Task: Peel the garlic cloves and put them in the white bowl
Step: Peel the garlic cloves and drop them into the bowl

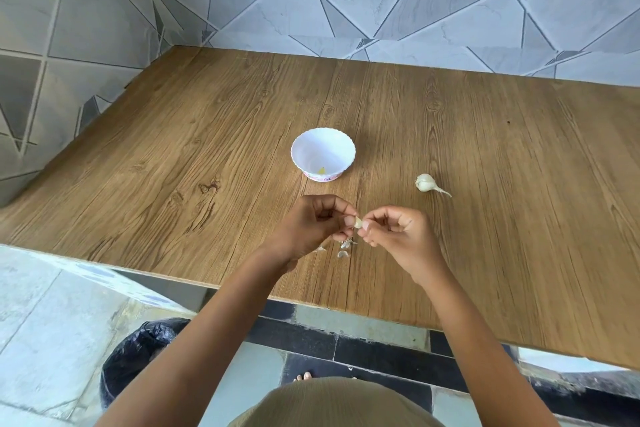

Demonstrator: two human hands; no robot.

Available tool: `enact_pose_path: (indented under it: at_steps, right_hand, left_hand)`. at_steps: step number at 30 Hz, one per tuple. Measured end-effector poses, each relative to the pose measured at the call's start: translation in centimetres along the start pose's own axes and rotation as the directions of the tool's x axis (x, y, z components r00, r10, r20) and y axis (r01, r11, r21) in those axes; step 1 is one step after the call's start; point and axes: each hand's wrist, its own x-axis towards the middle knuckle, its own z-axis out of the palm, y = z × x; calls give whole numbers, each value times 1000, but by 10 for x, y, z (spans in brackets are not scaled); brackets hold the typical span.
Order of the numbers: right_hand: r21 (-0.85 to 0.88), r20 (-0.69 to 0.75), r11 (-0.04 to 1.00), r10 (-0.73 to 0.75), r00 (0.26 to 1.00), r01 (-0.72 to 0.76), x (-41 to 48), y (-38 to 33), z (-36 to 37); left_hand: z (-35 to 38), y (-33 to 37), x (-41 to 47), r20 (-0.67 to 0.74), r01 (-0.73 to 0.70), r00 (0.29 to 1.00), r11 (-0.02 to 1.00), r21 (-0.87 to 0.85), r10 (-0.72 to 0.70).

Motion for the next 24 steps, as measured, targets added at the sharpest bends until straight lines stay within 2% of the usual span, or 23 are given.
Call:
enact_pose_path:
  at_steps: [3, 6, 11, 19, 21, 24]
  right_hand:
    - [123, 14, 987, 101, 995, -102, 2, -2, 2]
    - [160, -16, 978, 135, 991, -131, 1, -1, 6]
    - [163, -106, 979, 144, 984, -126, 2, 1, 12]
    - [137, -160, 979, 169, 972, -148, 1, 2, 14]
    - [24, -198, 990, 140, 970, -138, 1, 7, 13]
    - [-347, -180, 937, -27, 983, -37, -1, 22, 12]
  left_hand:
    - [1, 0, -3, 8, 12, 1000, 995, -100, -11]
    - [5, 1, -4, 2, 29, 1000, 985, -168, -29]
    - [7, 1, -3, -32, 84, 995, 959, -272, -97]
    - [4, 2, -1, -31, 141, 986, 921, -363, -163]
    - [3, 1, -1, -28, 154, 984, 913, -377, -177]
    - [0, -2, -2, -51, 163, 980, 923, -349, -192]
